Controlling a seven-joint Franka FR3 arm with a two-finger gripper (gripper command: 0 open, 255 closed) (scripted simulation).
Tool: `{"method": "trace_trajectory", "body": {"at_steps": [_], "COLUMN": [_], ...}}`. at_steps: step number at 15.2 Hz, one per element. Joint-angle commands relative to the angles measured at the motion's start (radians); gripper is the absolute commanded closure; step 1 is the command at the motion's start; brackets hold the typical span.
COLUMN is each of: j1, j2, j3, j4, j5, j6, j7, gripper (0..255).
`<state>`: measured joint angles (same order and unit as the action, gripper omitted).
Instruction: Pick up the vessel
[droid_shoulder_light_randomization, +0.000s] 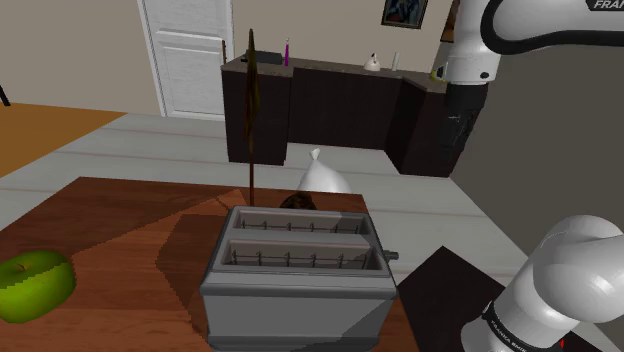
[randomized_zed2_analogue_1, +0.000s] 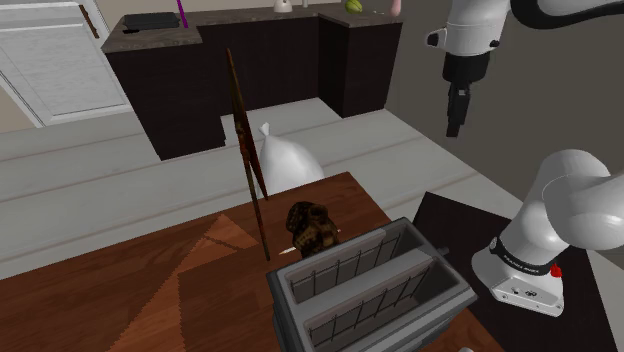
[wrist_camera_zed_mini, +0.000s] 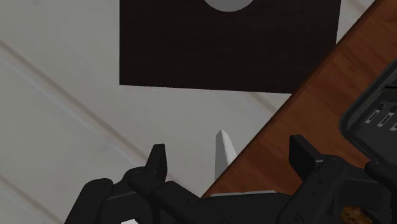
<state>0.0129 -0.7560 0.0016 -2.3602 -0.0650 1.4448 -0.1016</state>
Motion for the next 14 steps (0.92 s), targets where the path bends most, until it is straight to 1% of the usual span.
{"method": "trace_trajectory", "body": {"at_steps": [1,8,14], "j1": [0.000,0.035,0.054], "j2": [0.000,0.146,0.313], "j3": [0.000,0.121,0.219], "j4": [0.000,0.008,0.068], "j5": [0.000,0.073,0.096], "j6": [0.000,0.163,0.293], "j7": [0.000,0.152,0.280], "gripper": [0,0,0]}}
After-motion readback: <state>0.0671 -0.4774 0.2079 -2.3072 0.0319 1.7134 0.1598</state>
